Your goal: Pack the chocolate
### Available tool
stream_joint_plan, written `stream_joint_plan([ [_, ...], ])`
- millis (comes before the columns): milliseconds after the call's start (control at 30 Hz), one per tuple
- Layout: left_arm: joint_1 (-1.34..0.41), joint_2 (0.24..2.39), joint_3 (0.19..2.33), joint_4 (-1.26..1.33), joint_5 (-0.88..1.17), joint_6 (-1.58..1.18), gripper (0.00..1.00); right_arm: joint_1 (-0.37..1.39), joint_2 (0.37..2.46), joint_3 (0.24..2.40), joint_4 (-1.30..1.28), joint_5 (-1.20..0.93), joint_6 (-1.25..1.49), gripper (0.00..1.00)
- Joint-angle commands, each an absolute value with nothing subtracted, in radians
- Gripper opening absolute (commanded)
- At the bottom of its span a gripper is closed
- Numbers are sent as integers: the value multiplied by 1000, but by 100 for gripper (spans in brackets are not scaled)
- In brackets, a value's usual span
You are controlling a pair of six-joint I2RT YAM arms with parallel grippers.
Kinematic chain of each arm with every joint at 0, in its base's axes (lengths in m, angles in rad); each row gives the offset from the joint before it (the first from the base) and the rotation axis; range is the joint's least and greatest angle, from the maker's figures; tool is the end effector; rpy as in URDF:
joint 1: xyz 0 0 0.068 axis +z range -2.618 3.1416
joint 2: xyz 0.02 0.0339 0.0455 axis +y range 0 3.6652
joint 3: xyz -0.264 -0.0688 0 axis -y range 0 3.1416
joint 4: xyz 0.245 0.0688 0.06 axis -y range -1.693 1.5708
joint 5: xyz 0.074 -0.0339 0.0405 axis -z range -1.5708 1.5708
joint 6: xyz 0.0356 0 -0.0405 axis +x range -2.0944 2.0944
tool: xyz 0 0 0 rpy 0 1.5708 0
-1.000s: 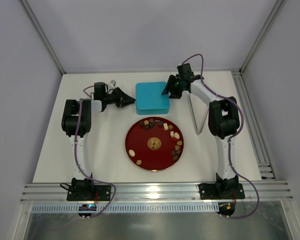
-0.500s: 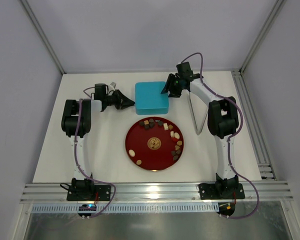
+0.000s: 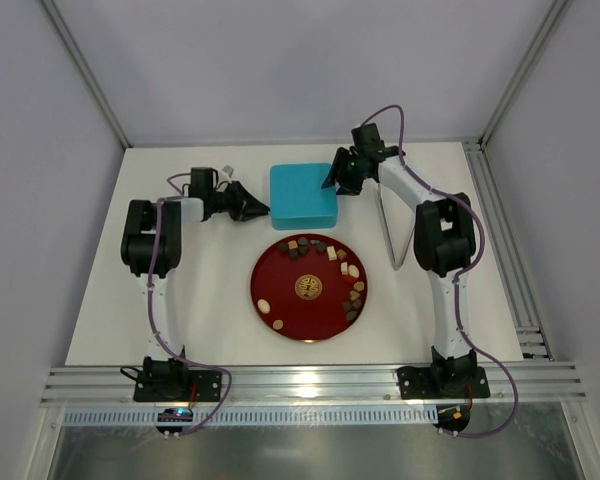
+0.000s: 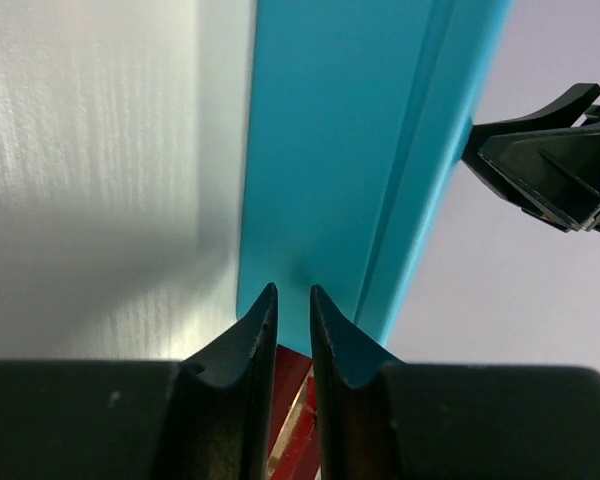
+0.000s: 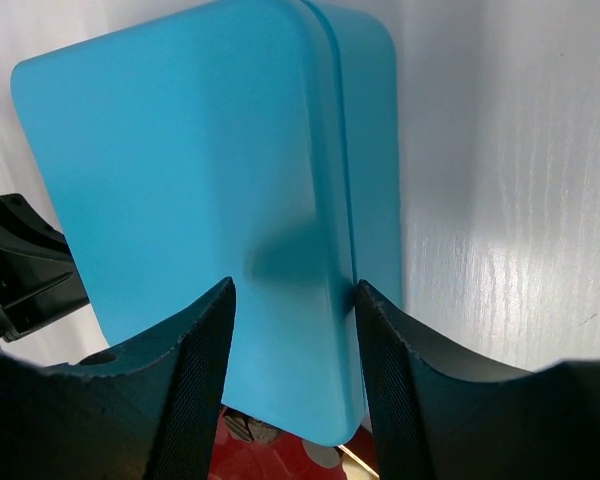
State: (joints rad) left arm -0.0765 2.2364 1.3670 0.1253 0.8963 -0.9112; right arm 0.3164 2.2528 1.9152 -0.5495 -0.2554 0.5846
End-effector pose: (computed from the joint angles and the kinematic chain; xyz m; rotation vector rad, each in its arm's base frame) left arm 0.4543 -0.0627 0.1075 -0.5095 2.3963 -1.5132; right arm 0.4780 0.1660 0.2098 0.2253 2.5408 0.6893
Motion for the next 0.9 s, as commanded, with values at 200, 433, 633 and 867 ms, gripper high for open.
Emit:
stream_joint_plan([
  [200, -57, 2109, 1411, 32, 835, -859, 30, 327, 2273, 1960, -607, -186, 539, 53],
  [433, -51, 2094, 1460, 5, 795, -836, 45, 328, 2272, 1950, -617, -167, 509, 53],
  [633, -54, 2152, 1567, 3, 798, -824, 55, 330, 2272, 1948, -609, -178, 491, 53],
  [867, -87, 2220, 1670, -29, 734, -778, 58, 328, 2270, 1928, -581, -199, 469, 54],
])
